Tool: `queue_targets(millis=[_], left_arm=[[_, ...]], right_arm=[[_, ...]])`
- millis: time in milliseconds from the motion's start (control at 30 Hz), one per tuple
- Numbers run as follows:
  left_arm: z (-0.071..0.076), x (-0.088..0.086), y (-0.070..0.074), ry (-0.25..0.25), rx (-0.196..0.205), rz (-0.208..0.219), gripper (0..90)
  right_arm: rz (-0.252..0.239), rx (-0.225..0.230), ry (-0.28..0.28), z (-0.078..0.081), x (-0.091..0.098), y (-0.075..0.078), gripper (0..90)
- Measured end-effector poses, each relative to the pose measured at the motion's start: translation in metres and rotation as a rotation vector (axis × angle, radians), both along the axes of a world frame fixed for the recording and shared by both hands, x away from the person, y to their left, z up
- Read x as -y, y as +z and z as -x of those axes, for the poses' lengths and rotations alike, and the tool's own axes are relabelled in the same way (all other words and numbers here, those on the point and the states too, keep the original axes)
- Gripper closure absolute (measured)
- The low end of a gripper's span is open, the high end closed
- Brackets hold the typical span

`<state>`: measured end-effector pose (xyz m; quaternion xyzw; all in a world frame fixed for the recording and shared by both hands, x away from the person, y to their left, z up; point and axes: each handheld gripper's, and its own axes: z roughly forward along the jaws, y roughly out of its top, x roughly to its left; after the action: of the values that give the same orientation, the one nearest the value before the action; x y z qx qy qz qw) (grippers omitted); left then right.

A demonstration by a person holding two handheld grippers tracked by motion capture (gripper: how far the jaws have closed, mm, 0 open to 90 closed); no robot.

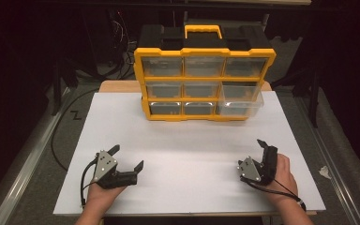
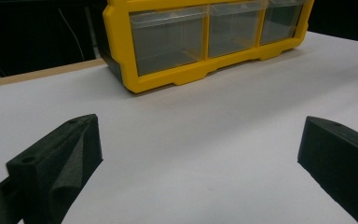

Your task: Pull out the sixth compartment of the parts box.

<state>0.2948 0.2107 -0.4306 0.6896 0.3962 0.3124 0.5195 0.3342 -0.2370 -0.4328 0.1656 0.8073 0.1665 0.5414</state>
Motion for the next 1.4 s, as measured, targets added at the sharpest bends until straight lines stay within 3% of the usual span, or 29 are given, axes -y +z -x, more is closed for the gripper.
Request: queue_targets(millis=[433,733,1100,1400], left_arm=[[0.0,0.0,0.001,-0.009,0.002,0.001,0.5],[0.0,0.0,0.001,-0.012,0.001,0.003,0.4],[0.0,0.001,0.0,-0.013,-0.007,0.004,0.5],[-0.001,0.002,-0.001,-0.015,-0.018,0.016,0.5]], right_arm=[[-0.388,-0.19,-0.072,-0.004,0.018,0.002,1.3],[-0.602,-0.273,-0.072,-0.004,0.027,0.002,2.1],[-0.838,-0.333,-0.055,0.004,0.038,0.006,1.1],[-1.013,-0.307,-0.048,0.004,0.048,0.008,1.2]])
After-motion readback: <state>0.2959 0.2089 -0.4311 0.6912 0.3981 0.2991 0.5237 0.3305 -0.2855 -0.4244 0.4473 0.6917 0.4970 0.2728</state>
